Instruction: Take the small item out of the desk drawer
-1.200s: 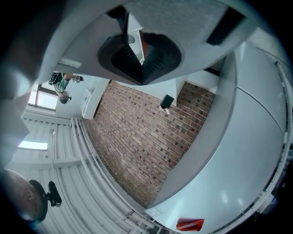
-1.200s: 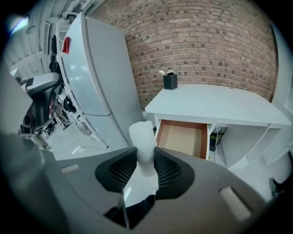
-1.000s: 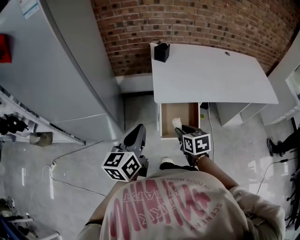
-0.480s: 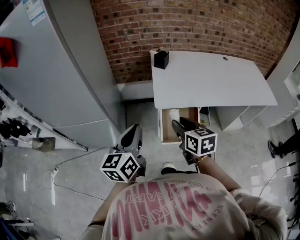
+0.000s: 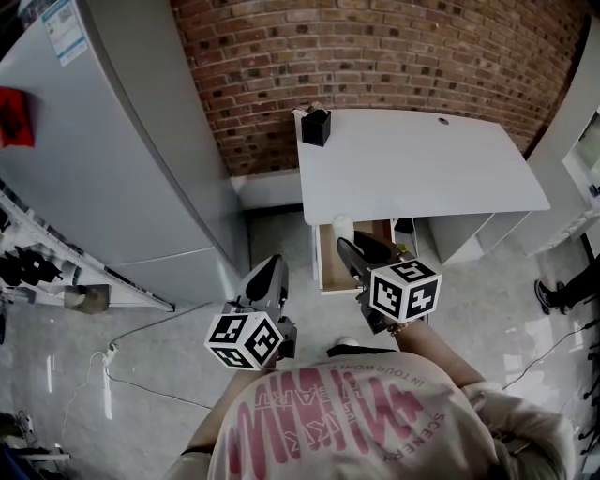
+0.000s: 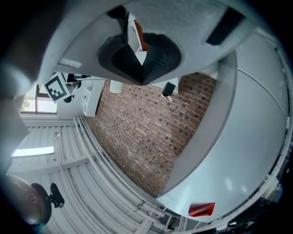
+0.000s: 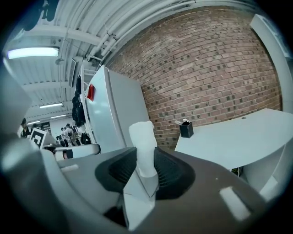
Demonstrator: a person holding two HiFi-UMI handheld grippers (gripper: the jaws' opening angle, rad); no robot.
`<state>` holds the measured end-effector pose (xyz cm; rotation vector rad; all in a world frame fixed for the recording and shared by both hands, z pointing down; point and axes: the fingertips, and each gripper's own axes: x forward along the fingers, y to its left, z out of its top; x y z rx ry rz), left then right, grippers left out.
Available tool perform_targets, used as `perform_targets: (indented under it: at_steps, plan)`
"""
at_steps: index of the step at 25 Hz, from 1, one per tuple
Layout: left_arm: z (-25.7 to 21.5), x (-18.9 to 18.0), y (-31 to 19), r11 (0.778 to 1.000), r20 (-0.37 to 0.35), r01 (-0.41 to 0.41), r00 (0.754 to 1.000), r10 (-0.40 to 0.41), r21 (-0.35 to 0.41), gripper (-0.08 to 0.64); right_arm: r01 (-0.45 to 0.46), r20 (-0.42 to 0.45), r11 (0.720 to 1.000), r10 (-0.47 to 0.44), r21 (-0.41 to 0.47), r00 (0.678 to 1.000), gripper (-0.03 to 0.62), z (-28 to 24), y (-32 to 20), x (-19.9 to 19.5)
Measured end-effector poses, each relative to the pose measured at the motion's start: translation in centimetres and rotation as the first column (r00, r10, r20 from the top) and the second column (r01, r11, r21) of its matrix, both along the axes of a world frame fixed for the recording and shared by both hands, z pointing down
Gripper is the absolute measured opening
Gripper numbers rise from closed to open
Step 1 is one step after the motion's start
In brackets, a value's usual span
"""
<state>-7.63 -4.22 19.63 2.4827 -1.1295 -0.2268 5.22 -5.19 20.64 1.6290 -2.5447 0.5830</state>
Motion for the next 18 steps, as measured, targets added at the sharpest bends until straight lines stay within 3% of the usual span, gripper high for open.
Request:
perform_targets:
  at_steps: [9, 18]
  plan:
    - [-0.6, 0.8, 0.2, 0.999, 0.012, 0.032, 0.999, -0.033, 0.024, 0.003, 0.053, 0.062, 0.994, -0.059, 0.101, 0.996, 0.134, -2.4, -0.3, 0.1]
    - [-1.6, 5.0, 0.2, 0.996, -0.006, 0.082, 0.997, -0.081, 0.029, 0.003, 0.103, 0.083, 0.992, -0.109, 0.074, 0.990, 0.137, -2.7, -0.3, 4.1]
